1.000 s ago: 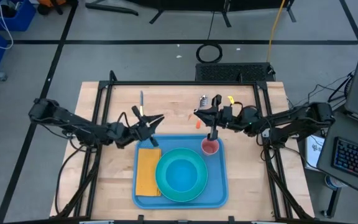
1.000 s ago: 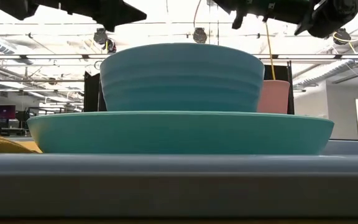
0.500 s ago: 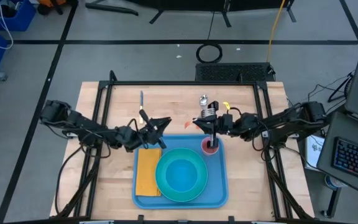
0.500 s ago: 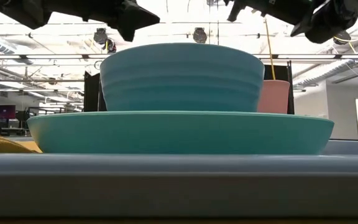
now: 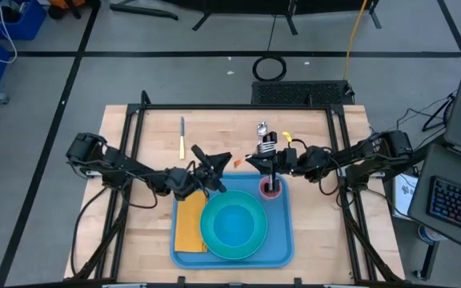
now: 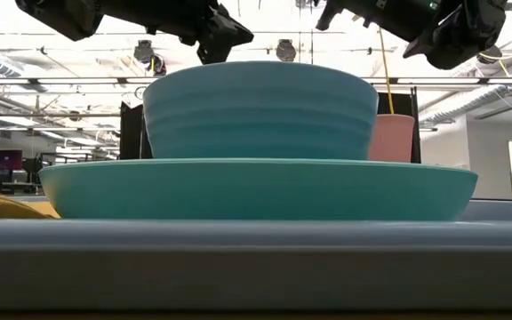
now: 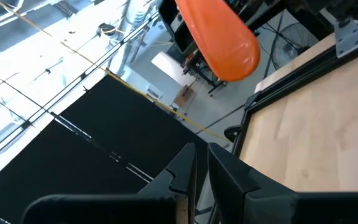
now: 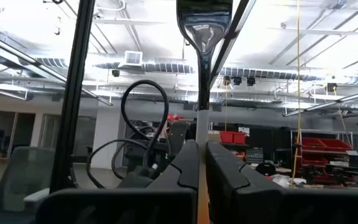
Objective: Set up tray
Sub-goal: Put the orange fork on top of the yellow napkin
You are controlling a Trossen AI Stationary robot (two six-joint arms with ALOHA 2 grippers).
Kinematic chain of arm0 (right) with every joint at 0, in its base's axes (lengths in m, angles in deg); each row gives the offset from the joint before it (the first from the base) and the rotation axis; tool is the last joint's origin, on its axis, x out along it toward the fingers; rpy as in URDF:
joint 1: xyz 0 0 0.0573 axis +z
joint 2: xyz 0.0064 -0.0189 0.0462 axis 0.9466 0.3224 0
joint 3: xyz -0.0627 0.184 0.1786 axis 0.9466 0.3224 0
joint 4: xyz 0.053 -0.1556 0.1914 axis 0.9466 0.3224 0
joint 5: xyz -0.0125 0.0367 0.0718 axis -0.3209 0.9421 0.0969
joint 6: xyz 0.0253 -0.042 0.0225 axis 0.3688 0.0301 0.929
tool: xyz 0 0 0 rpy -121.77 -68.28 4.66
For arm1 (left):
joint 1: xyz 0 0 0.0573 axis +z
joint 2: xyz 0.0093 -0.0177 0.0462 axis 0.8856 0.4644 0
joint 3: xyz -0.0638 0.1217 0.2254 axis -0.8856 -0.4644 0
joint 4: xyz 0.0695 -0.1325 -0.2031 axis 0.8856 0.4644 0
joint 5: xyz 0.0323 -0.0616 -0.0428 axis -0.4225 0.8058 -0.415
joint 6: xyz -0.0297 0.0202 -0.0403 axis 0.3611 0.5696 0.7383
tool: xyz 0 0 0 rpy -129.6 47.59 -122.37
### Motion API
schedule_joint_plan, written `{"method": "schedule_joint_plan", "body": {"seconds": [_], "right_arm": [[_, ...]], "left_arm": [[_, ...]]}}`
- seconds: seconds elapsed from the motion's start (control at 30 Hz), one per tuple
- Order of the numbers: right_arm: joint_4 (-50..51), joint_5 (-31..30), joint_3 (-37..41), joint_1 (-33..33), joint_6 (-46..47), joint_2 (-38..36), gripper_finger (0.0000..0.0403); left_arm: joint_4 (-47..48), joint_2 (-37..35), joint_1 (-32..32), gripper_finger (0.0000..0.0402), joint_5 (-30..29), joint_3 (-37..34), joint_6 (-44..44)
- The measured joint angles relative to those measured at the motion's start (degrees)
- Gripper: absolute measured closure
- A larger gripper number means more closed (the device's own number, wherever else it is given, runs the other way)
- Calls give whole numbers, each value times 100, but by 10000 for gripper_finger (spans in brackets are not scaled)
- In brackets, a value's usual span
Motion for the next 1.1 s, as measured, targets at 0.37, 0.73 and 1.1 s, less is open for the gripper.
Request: {"method": "schedule_joint_plan", "body": {"seconds": [0.37, 0.73, 1.1], "right_arm": [[-117, 5, 0, 0, 4, 1, 400], [-121, 4, 0, -2, 114, 1, 399], [-218, 2, 0, -2, 145, 1, 399]], "left_arm": [[-115, 2, -14, 354, -9, 10, -88], [-218, -1, -51, 328, 309, 12, -205], [-513, -1, -51, 235, 230, 12, 66]]}}
